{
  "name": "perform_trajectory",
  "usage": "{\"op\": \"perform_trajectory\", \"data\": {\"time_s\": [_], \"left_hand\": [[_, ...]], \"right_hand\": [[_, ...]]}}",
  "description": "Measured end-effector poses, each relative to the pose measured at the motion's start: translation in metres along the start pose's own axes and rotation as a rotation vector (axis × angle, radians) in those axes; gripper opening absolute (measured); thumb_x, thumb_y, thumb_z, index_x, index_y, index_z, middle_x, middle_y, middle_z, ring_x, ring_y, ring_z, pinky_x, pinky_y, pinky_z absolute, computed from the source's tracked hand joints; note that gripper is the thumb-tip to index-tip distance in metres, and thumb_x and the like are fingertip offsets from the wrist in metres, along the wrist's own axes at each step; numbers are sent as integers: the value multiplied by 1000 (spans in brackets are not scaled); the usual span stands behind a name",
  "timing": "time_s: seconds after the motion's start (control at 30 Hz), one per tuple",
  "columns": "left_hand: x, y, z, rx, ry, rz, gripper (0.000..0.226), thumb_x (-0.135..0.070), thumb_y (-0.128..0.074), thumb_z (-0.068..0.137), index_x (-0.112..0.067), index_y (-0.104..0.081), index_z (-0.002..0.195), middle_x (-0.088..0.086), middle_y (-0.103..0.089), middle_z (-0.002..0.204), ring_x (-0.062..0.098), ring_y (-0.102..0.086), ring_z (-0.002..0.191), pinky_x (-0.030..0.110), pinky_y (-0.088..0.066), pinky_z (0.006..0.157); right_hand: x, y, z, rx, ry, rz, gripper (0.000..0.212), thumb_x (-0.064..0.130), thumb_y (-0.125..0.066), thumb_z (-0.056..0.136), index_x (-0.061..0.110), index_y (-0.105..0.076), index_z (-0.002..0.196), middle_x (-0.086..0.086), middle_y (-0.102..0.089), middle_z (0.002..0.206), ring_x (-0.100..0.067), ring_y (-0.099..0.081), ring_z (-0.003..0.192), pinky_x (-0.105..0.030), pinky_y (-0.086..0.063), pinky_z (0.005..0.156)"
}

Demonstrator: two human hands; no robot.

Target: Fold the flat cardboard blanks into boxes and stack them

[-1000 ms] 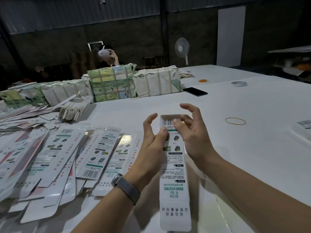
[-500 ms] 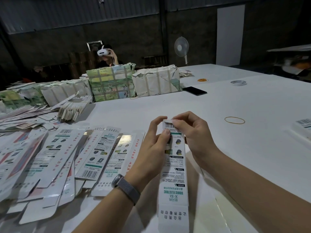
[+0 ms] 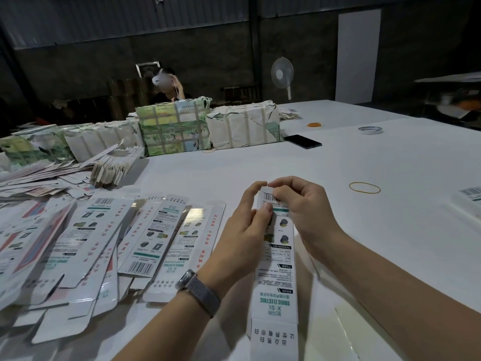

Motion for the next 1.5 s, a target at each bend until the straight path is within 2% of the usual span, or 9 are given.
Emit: {"op": "perform_trajectory", "data": {"time_s": [0.13, 0.27, 0.47, 0.6, 0.8, 0.9, 1.07, 1.37, 1.5], "left_hand": [[2, -3, -1, 15, 24, -1, 40, -45, -41, 99, -54, -36, 138, 8, -75, 91, 25, -74, 79, 41, -61, 72], [1, -2, -2, 7, 22, 24, 37, -34, -39, 108, -66, -31, 127, 10, -74, 92, 24, -74, 81, 42, -61, 74], [-1, -6, -4, 33, 27, -27, 41, -32, -38, 108, -61, -26, 135, 10, -76, 93, 23, -75, 79, 31, -60, 68], [-4, -6, -5, 34, -1, -2, 43, -32, -37, 109, -71, -29, 124, 7, -75, 90, 20, -74, 76, 27, -58, 65], [-5, -6, -3, 36, -6, -15, 29, -33, -39, 107, -55, -37, 126, 4, -75, 83, 19, -73, 70, 28, -55, 63], [-7, -3, -2, 27, -4, -32, 25, -38, -40, 104, -51, -37, 125, 6, -75, 83, 20, -73, 69, 29, -56, 62], [-13, 8, -2, -17, -20, -63, 26, -24, -37, 109, -45, -36, 126, -3, -76, 81, 13, -72, 69, 22, -54, 60], [-10, 12, -4, -63, 17, -99, 36, -23, -39, 109, -45, -33, 135, 6, -77, 89, 17, -73, 73, 26, -57, 62], [-9, 12, -4, -56, 23, -101, 38, -23, -39, 109, -46, -33, 138, 0, -77, 88, 14, -73, 72, 23, -55, 61]], "right_hand": [[1, 3, 2, -24, 6, -23, 25, 7, -62, 91, 21, -73, 73, -3, -73, 74, -13, -66, 62, -27, -55, 57], [-1, 2, 3, -15, -1, -62, 18, 9, -61, 94, 16, -73, 82, 0, -72, 71, -11, -66, 60, -24, -54, 56], [1, 1, 5, 9, -15, -57, 25, 12, -56, 97, 19, -73, 80, 0, -69, 68, -12, -64, 59, -25, -53, 54], [3, -2, 4, 27, 5, -39, 34, 10, -55, 97, 25, -73, 73, 0, -69, 70, -12, -63, 59, -26, -53, 54], [2, -3, 3, 43, 7, 15, 35, 7, -51, 98, 22, -68, 71, 1, -67, 67, -11, -60, 56, -23, -51, 51], [1, -3, 1, 28, 25, 27, 23, 13, -47, 101, 19, -64, 87, 2, -67, 70, -11, -62, 59, -24, -52, 53], [0, -7, -4, 41, 65, 5, 13, 19, -48, 103, 28, -53, 110, -12, -61, 91, -13, -67, 68, -26, -54, 61], [-1, -12, -4, 85, 51, 40, 9, 15, -55, 101, 22, -54, 106, 6, -70, 74, -17, -69, 66, -30, -58, 60], [-3, -12, -3, 98, 35, 39, 9, 16, -57, 100, 22, -56, 106, 4, -72, 75, -17, -69, 65, -28, -58, 59]]}}
Point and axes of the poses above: each hand's wrist, its own z-axis towards the middle knuckle, its own y-axis out of the back of the hand, x = y × z, the point moved 10 cm from there along z, towards the middle knuckle
